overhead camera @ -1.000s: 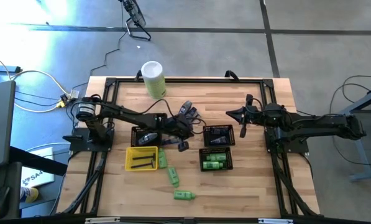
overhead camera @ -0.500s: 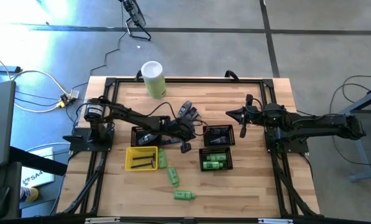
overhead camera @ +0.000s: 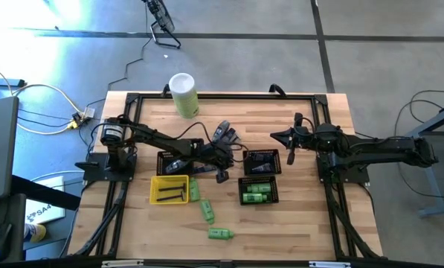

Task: Pick & Place Travel size toiletries
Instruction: Put the clear razor cover into the yellow bin

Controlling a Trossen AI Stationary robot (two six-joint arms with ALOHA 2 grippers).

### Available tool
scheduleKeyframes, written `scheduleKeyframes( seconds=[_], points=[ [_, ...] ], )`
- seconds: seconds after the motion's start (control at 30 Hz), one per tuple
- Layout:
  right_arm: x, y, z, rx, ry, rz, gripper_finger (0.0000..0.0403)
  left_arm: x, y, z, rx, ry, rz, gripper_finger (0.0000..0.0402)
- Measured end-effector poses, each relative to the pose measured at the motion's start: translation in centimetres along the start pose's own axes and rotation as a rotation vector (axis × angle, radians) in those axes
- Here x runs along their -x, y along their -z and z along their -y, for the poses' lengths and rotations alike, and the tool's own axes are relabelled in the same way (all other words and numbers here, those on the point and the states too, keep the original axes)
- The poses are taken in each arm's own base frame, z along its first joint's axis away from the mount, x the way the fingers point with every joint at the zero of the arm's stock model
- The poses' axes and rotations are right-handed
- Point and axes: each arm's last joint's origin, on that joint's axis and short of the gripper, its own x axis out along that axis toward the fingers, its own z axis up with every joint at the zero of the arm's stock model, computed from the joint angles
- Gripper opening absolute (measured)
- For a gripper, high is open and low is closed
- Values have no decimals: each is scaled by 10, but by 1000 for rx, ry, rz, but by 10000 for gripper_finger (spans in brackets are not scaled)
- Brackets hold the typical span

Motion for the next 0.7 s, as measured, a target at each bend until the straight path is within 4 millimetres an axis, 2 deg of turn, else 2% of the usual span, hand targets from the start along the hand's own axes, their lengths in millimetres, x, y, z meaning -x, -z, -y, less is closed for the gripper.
scheduleKeyframes(
  seconds=[0.2,0.33,0.5,0.6,0.7],
  points=[
    [0,0,0,0,0,0,2,0,0,-1,9,-30,7,161],
    [0,0,0,0,0,0,2,0,0,-1,10,-30,7,206],
    [0,0,0,0,0,0,2,0,0,-1,10,-30,8,232],
    [0,0,0,0,0,0,2,0,0,-1,-1,-29,5,234],
    [0,0,0,0,0,0,2,-3,4,-1,-83,-17,-23,231]
  ],
)
